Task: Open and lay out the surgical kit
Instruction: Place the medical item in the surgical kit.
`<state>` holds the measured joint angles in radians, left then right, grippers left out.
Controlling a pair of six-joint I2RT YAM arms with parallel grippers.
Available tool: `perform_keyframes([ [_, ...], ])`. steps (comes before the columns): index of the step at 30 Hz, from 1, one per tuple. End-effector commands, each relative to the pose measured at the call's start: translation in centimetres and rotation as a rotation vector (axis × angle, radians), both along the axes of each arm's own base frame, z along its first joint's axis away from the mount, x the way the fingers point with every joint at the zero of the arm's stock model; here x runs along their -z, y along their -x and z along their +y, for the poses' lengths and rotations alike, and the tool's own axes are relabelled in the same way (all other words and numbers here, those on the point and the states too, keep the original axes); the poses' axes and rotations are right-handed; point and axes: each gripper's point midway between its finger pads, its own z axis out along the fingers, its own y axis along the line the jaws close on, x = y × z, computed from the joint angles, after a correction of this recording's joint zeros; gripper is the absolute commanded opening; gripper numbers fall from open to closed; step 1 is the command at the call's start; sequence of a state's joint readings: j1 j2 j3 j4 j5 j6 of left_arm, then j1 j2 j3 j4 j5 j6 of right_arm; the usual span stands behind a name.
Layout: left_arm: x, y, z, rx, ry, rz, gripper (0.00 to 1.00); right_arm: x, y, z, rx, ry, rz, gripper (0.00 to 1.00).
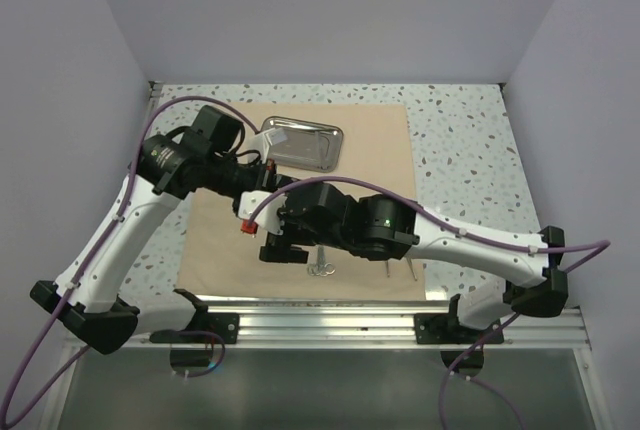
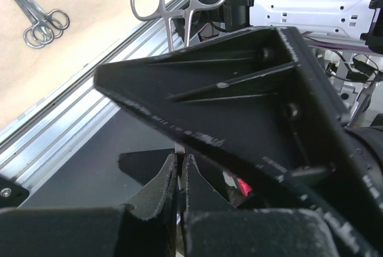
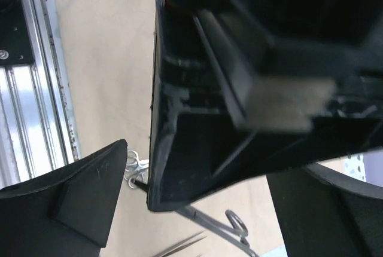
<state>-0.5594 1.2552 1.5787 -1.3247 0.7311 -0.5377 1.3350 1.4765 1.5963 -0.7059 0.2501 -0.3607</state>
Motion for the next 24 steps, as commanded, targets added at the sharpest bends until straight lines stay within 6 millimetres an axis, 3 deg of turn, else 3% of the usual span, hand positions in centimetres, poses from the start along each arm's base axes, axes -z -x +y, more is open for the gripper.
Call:
perform_keyframes([
  [1, -1.7, 0.6, -0.5, 0.045, 0.063, -0.020, 0.00, -2.8, -1.2, 1.5, 0.016, -0.076, -0.077, 0.98],
  [6, -2.1, 0.8, -0.5, 0.051, 0.076, -0.026, 0.00, -1.8, -1.4, 1.2, 0.030, -0.060, -0.085, 0.97],
  [17, -2.4, 0.5, -0.6, 0.051, 0.079, -0.038, 0.00, -1.4, -1.7, -3.9, 0.087, -0.048, -0.129, 0.90],
  [24, -2.7, 0.3, -0.8, 0.051, 0.083, -0.044, 0.00, -0.8, -1.5, -3.8, 0.091, -0.042, -0.110, 0.66],
])
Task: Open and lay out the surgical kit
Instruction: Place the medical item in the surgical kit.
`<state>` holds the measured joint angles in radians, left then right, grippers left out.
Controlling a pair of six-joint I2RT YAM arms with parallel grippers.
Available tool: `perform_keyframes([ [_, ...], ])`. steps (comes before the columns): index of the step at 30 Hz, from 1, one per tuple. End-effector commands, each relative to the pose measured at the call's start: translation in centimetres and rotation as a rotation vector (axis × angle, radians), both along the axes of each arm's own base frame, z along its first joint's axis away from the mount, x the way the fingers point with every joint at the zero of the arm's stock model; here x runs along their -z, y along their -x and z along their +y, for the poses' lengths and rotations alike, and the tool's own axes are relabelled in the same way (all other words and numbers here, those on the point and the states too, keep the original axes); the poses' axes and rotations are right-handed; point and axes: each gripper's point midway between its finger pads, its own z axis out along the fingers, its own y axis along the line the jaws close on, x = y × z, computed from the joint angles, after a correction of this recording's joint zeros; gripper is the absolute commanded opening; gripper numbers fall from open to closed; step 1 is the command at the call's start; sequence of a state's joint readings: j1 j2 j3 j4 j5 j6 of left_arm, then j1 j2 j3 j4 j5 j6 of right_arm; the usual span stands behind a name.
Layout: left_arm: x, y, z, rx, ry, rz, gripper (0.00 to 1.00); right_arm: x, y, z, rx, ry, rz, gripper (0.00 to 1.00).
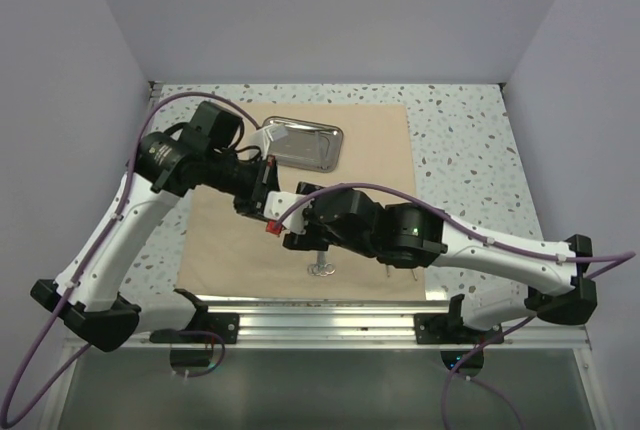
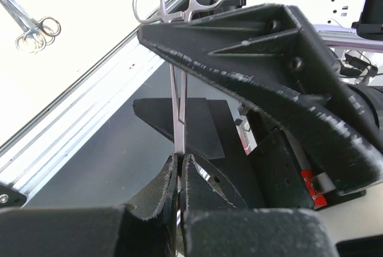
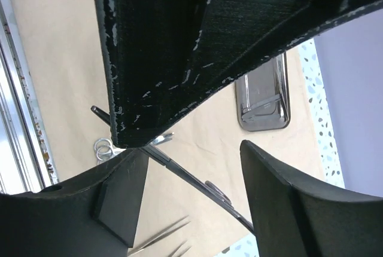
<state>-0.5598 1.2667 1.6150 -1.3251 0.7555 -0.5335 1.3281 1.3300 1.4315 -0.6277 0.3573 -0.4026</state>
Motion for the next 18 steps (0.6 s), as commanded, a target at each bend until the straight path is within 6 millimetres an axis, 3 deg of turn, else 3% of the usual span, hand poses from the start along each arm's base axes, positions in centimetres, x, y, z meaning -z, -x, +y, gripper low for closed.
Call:
perform_keyframes([
  [1, -1.8, 0.4, -0.5, 0.033, 0.055, -0.030, 0.00, -0.4, -0.3, 0.1, 0.013, -0.019, -0.009, 0.63],
  [3, -2.0, 0.4, -0.5, 0.034, 0.060, -0.032, 0.00, -0.1, -0.2, 0.7, 0.003, -0.013, -0.006, 0.52],
  [4, -2.0, 0.4, -0.5, 0.033, 0.061, -0.035, 0.00, -0.5, -0.2, 0.9, -0.001, -0.018, -0.007, 0.37],
  [6, -2.0, 0.4, -0.5, 0.033, 0.060, -0.034, 0.00, -0.4, -0.2, 1.2, -0.005, -0.010, -0.002, 0.19],
  [7, -2.0, 0.4, -0.5, 0.032, 0.059, -0.035, 0.00, -0.7, -0.3, 1.3, -0.001, -0.013, -0.004, 0.00],
  [12, -1.8, 0.2, -0.3, 0.018, 0.045, -0.043, 0.00, -1.2, -0.4, 0.3, 0.018, -0.015, -0.016, 0.00],
  [15, -0.6, -1.3, -0.1, -0.038, -0.022, -0.059, 0.00, -2.4, -0.6, -1.3, 0.068, -0.053, -0.019, 0.00],
  [16, -0.7, -1.3, -0.1, -0.042, -0.020, -0.058, 0.09, -2.4, -0.6, -1.3, 0.075, -0.057, -0.009, 0.00],
  [18, 0.3, -3.5, 0.1, -0.112, -0.099, -0.093, 0.32, -3.1, -0.7, -2.2, 0.128, -0.104, 0.013, 0.00],
])
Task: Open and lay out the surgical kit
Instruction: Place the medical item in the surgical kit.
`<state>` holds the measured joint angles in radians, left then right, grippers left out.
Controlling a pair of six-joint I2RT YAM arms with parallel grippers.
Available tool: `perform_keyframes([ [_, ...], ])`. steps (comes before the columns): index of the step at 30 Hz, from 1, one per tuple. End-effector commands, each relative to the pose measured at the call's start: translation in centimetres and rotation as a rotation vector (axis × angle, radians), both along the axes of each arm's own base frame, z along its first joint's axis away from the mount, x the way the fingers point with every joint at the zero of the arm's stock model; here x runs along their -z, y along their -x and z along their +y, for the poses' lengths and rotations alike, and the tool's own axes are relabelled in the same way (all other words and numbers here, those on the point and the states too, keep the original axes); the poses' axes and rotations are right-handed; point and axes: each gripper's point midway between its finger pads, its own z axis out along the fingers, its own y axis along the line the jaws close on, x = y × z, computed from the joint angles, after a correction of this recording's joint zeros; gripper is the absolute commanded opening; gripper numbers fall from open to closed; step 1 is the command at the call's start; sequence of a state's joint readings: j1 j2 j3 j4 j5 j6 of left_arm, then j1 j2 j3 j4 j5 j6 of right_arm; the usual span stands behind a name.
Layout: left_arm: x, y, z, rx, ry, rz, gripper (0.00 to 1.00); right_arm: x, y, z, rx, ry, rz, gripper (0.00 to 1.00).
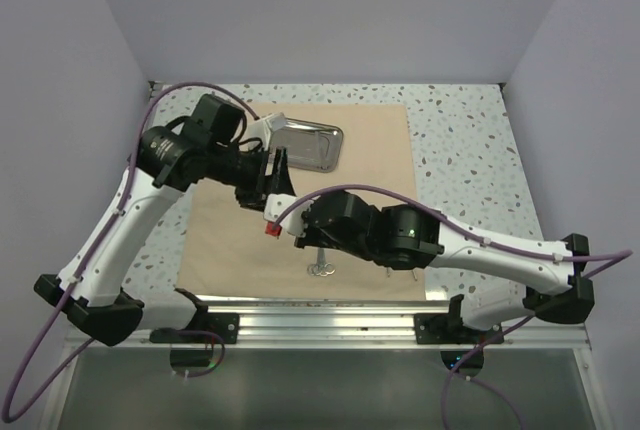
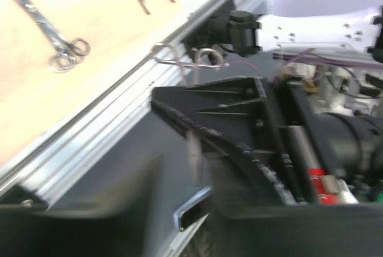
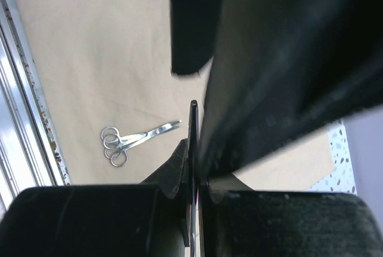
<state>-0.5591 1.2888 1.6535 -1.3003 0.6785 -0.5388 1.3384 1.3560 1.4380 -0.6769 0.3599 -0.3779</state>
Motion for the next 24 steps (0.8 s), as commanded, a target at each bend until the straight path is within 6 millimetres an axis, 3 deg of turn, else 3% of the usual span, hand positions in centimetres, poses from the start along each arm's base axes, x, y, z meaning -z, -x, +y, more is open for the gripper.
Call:
perform_keyframes([
  [1, 0.6, -2.6, 0.3, -0.096, -0.095, -0.044, 0.73, -4.8, -1.2, -2.3, 0.144, -0.173, -0.009, 0.00],
  [3, 1.0, -6.1, 1.2, -0.213, -0.199, -0.129, 0.93, -4.8, -1.4, -3.0, 0.209, -0.221, 0.036, 0.00],
  [4, 1.3, -8.0, 2.1, -0.284, -0.263, -0.176, 0.96, -4.5, -1.5, -3.2, 0.233, -0.233, 0.062, 0.00],
  [5, 1.8, -9.7, 2.3, -0.330, -0.310, -0.190, 0.96, -4.2, -1.4, -3.3, 0.247, -0.251, 0.093, 0.00],
  [6, 0.6, -11.1, 2.8, -0.394, -0.319, -0.230, 0.96, -3.7, -1.5, -3.5, 0.287, -0.292, 0.159, 0.00],
  [8, 0.3, -14.2, 4.7, -0.526, -0.385, -0.280, 0.96, -2.1, -1.5, -3.6, 0.332, -0.330, 0.256, 0.00],
  [9, -1.0, -15.4, 5.8, -0.615, -0.392, -0.315, 0.96, -0.9, -1.7, -3.4, 0.366, -0.388, 0.367, 0.00],
  [11, -2.5, -17.5, 8.8, -0.769, -0.424, -0.380, 0.96, -0.7, -2.5, -3.1, 0.407, -0.496, 0.471, 0.00],
  [12, -3.0, -17.9, 9.9, -0.826, -0.431, -0.401, 0.96, -0.4, -3.6, -3.4, 0.470, -0.571, 0.558, 0.00],
  [14, -4.9, -18.3, 13.2, -0.975, -0.439, -0.458, 0.96, 1.6, -3.3, -2.7, 0.473, -0.601, 0.691, 0.00],
  [15, -5.6, -18.6, 14.0, -1.022, -0.435, -0.488, 0.96, 1.6, -4.1, -2.2, 0.498, -0.668, 0.751, 0.00],
  [17, -7.2, -18.2, 15.5, -1.081, -0.423, -0.563, 0.97, 3.8, -3.6, -0.7, 0.487, -0.650, 0.865, 0.00],
  [18, -7.1, -18.5, 15.6, -1.090, -0.421, -0.579, 0.97, 3.9, -4.0, 0.1, 0.502, -0.688, 0.918, 0.00],
  [19, -7.0, -18.5, 15.8, -1.084, -0.431, -0.590, 0.97, 5.7, -4.3, 1.0, 0.523, -0.662, 0.974, 0.00],
  [24, -4.6, -18.2, 15.9, -1.057, -0.484, -0.557, 0.96, 8.8, -4.3, 4.1, 0.544, -0.663, 1.159, 0.00],
])
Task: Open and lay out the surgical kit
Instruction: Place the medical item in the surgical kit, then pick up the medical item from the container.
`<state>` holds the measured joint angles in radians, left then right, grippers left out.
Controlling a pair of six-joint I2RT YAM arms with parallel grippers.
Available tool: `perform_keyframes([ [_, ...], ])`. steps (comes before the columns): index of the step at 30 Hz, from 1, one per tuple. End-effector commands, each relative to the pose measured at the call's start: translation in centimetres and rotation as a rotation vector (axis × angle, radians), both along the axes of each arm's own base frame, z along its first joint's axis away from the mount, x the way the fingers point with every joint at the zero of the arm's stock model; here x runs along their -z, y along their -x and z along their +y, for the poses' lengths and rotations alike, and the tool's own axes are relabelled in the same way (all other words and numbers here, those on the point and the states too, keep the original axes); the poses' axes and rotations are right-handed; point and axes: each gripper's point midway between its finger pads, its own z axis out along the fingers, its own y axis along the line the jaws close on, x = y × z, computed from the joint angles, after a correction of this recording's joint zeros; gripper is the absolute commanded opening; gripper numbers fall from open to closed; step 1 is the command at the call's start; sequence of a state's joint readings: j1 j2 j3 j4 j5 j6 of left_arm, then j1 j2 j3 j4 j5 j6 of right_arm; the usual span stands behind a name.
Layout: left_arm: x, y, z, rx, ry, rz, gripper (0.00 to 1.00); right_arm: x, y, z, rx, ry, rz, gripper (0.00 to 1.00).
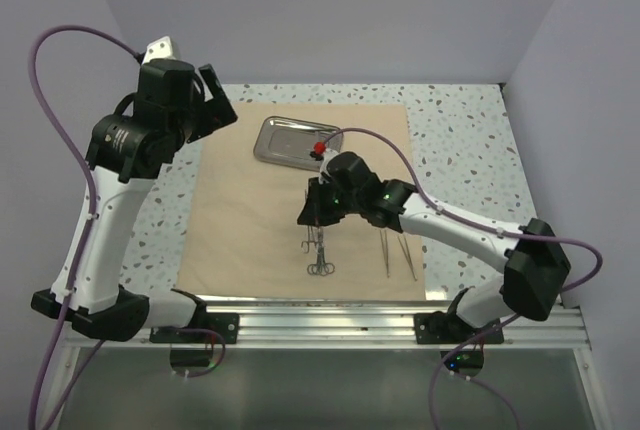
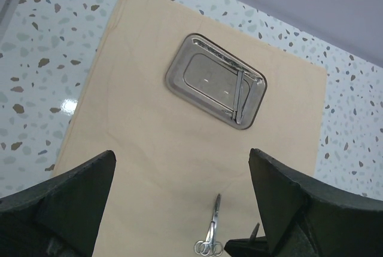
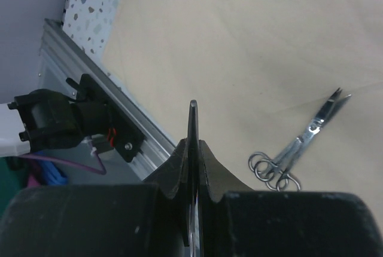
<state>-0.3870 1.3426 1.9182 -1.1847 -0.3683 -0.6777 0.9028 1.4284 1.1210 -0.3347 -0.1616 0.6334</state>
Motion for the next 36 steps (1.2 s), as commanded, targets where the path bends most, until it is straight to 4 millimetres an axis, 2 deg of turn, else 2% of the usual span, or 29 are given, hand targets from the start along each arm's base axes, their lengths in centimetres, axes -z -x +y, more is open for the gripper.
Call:
perform_keyframes([
  [1, 1.1, -1.1, 0.8, -0.051, -0.040, -0.013, 0.96, -0.8, 0.8, 3.3, -0.014, -0.179, 0.132, 0.00],
  [6, 1.0, -0.4, 1.4, -0.046, -0.050, -0.043, 0.96, 3.9, 0.9, 1.5, 0.043, -0.082, 0.157, 0.00],
  [9, 1.2, -0.6, 1.4, -0.044, -0.057, -0.040, 0.96, 6.1, 1.1, 1.1, 0.036, -0.026, 0.174, 0.00],
  [14, 1.4, -1.4, 0.7, -0.024, -0.050, -0.039, 0.96, 8.8, 0.1, -0.2, 0.058, 0.090, 0.130, 0.00],
  [16, 1.6, -1.7, 0.5, -0.016, -0.054, -0.033, 0.96, 9.5, -0.6, -0.6, 0.080, 0.129, 0.115, 0.05],
  [17, 1.5, -1.8, 0.4, -0.014, -0.054, -0.035, 0.96, 9.9, -0.6, -0.8, 0.078, 0.153, 0.114, 0.10],
  [18, 1.5, -1.9, 0.4, -0.011, -0.056, -0.033, 0.96, 10.0, -0.9, -0.8, 0.086, 0.167, 0.113, 0.26],
  [20, 1.6, -2.1, 0.3, -0.010, -0.055, -0.033, 0.96, 10.2, -1.3, -1.4, 0.104, 0.211, 0.098, 0.51],
  [21, 1.6, -2.2, 0.2, -0.008, -0.058, -0.033, 0.96, 10.0, -1.6, -1.6, 0.113, 0.217, 0.086, 0.65],
  [22, 1.6, -2.3, 0.2, -0.006, -0.059, -0.031, 0.96, 9.5, -1.7, -1.8, 0.122, 0.221, 0.070, 0.68],
  [24, 1.7, -2.6, 0.0, 0.000, -0.063, -0.031, 0.96, 8.9, -2.3, -2.8, 0.152, 0.250, 0.031, 0.80],
  [28, 2.6, -4.1, -1.2, 0.049, -0.071, -0.022, 0.94, 5.3, -3.3, -5.1, 0.215, 0.292, -0.069, 0.81],
  [29, 2.9, -4.5, -1.6, 0.070, -0.072, -0.020, 0.94, 3.5, -3.0, -6.3, 0.226, 0.300, -0.099, 0.81],
  [31, 4.3, -5.9, -3.0, 0.125, -0.074, 0.004, 0.93, 0.3, -3.8, -8.3, 0.298, 0.312, -0.190, 0.84],
  [32, 4.9, -6.5, -3.5, 0.146, -0.073, 0.015, 0.92, -2.1, -3.4, -10.2, 0.325, 0.307, -0.238, 0.88],
  [33, 5.6, -7.0, -4.4, 0.184, -0.067, 0.029, 0.91, -3.9, -3.8, -11.5, 0.375, 0.308, -0.292, 0.90],
  [34, 6.9, -8.5, -5.3, 0.202, -0.068, 0.049, 0.91, -4.9, -3.5, -12.9, 0.393, 0.329, -0.316, 0.93],
  [35, 7.7, -9.2, -6.0, 0.220, -0.065, 0.060, 0.90, -7.7, -3.1, -14.2, 0.414, 0.290, -0.377, 0.98],
  [36, 8.4, -9.9, -6.8, 0.244, -0.051, 0.071, 0.90, -8.6, -3.0, -15.1, 0.429, 0.292, -0.401, 0.98],
])
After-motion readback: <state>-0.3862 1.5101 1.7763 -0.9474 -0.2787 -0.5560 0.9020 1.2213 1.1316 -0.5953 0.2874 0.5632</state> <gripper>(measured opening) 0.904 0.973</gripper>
